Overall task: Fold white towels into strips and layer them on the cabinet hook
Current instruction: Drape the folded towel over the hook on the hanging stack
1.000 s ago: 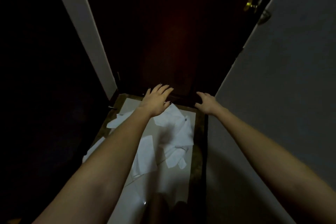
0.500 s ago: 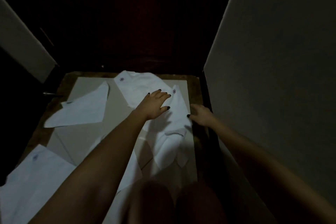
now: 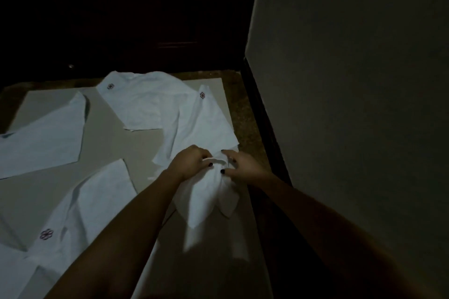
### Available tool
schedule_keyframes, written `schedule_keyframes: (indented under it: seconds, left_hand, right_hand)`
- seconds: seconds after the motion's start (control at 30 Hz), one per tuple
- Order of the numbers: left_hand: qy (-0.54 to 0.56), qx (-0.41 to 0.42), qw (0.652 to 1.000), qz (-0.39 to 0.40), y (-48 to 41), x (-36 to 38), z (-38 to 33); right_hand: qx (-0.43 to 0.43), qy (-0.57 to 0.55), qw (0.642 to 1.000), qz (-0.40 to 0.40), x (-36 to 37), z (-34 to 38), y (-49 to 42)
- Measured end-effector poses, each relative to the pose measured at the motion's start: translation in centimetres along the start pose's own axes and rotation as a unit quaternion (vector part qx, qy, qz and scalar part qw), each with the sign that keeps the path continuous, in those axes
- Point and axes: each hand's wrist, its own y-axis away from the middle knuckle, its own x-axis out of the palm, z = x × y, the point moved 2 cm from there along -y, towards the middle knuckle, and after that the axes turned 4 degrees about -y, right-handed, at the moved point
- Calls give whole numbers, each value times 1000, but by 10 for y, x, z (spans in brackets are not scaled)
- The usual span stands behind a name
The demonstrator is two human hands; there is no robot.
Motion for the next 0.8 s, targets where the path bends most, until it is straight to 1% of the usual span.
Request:
schedule_keyframes:
  seconds: [0.07,0.1,0.2,0.27,0.37,0.47,0.53,0.67,0.73,0.8]
  left_hand:
    - [-9,7,1000,-20,0,-2,-5]
    - [-7,10,1000,-22,0,-7,-6]
    - [40,-10,998,-48,2,-42,-9]
    - [69,-20,995,-74,8,-75,-22]
    - [86,-18,994,-72,24,-139,-56]
    - [118,-21,990,-76,47,-228,-89]
    - [159,-25,983,-86,67,-299,-113]
    - [264,-31,959,-98,117,-445,-157]
    - [308,-49,944,-107,147,-517,-175]
    - [318,-62,937,-128,178,-583,-190]
  right_hand:
    - [-6,2,1000,-20,11,-1,-3]
    - [-8,-16,999,-41,11,-1,-3]
    - [-6,-112,989,-95,-5,9,3]
    - [-2,-136,986,-92,-28,27,16]
    - [9,-132,989,-72,-76,70,43]
    - [30,-150,985,-77,-140,124,73]
    - [34,-150,985,-73,-188,169,95]
    - [14,-102,991,-86,-285,267,144]
    - [13,-60,994,-88,-335,314,170]
    - [18,-43,995,-90,-379,357,198]
